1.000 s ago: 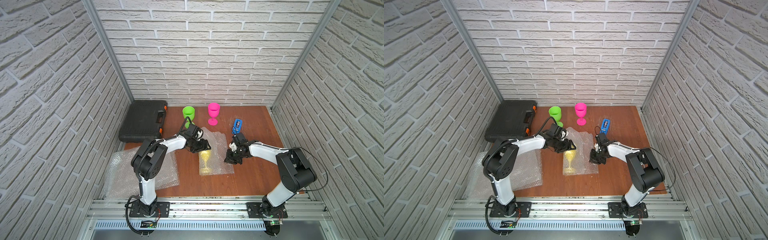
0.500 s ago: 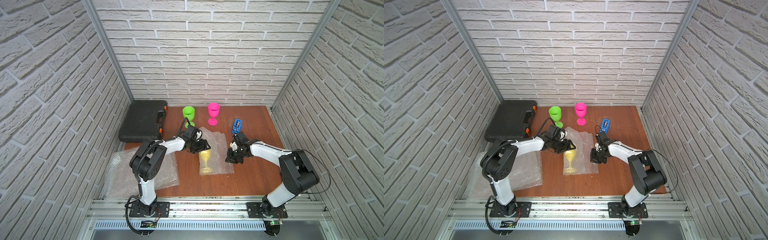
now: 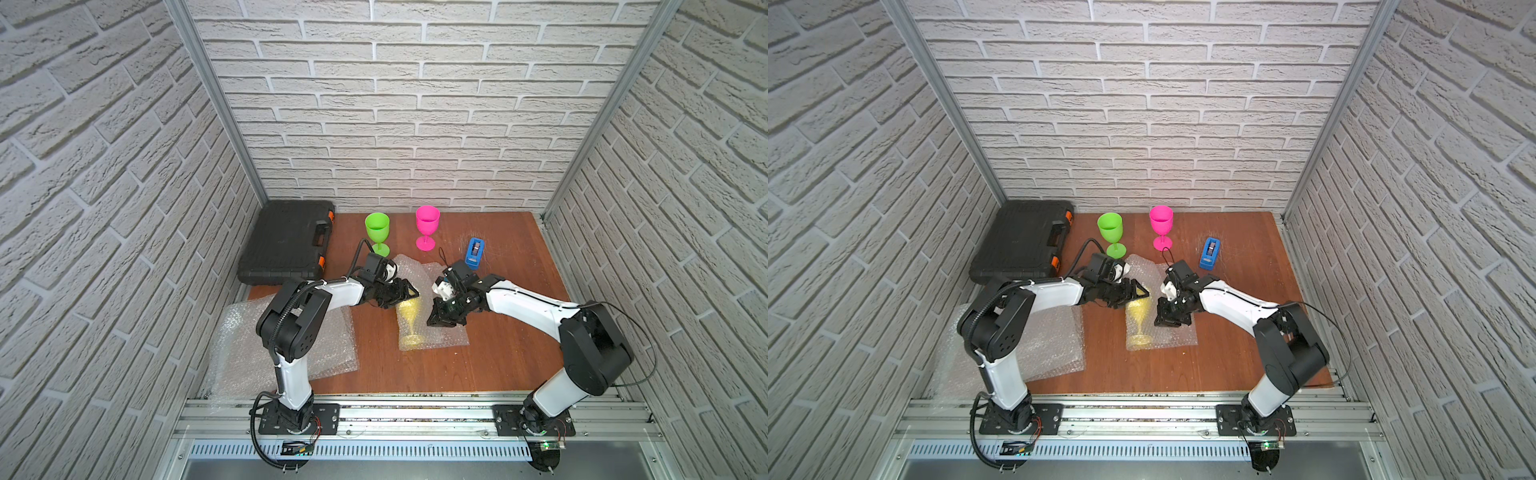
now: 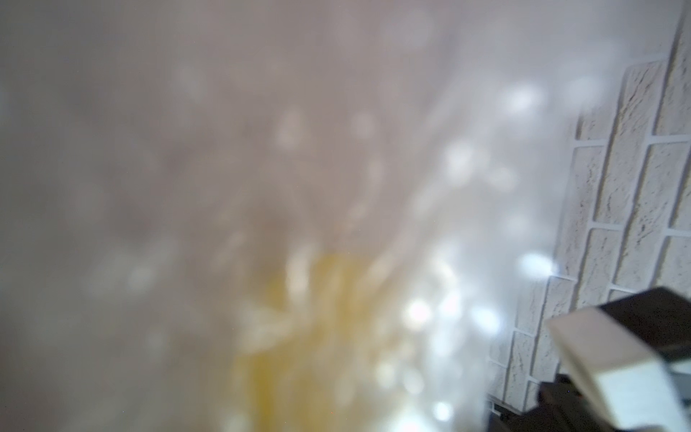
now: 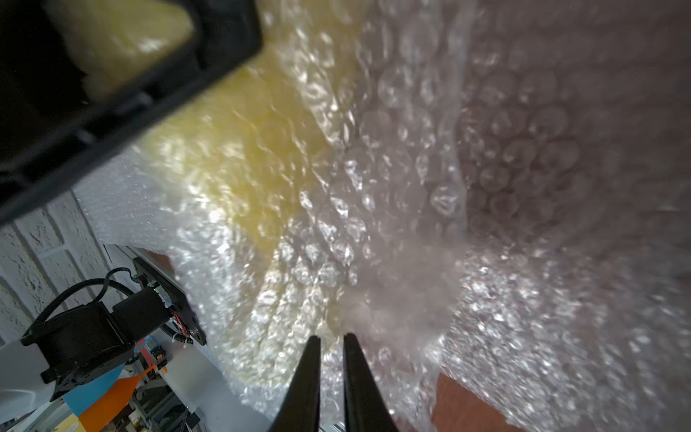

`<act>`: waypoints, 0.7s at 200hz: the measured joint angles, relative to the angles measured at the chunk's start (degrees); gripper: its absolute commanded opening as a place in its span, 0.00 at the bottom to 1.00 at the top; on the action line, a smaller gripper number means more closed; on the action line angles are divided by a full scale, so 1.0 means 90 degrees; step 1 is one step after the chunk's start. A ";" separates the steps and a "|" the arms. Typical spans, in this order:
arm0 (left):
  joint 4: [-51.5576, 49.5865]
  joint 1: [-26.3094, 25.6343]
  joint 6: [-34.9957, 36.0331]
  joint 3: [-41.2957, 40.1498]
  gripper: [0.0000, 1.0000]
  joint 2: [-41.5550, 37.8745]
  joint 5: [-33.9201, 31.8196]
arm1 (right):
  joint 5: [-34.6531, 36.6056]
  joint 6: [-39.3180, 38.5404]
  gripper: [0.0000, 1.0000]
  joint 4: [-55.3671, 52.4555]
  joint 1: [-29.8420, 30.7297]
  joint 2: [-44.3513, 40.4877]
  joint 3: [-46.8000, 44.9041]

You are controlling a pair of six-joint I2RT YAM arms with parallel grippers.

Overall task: Wrap wine glasses in bubble wrap
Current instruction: Wrap the wine glass in bubble wrap.

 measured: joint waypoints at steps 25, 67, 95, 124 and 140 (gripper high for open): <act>0.0279 0.0085 -0.0143 -0.0151 0.46 0.0000 0.0163 | -0.0017 0.0117 0.13 0.0236 0.0146 0.0483 -0.0002; -0.0301 -0.0010 0.0109 0.0160 0.46 0.0000 -0.0044 | -0.0211 0.0393 0.13 0.0971 0.0238 0.0709 -0.0187; -0.0937 -0.0168 0.0330 0.0522 0.46 0.0002 -0.0437 | -0.0537 0.0534 0.13 0.1559 0.0240 0.0755 -0.0389; -0.1741 -0.0355 0.0561 0.1037 0.46 0.0104 -0.0988 | -0.0233 0.0471 0.13 0.1234 0.0223 0.0724 -0.0359; -0.2042 -0.0449 0.0644 0.1263 0.46 0.0160 -0.1219 | 0.0206 0.0401 0.13 0.0797 0.0158 0.0534 -0.0323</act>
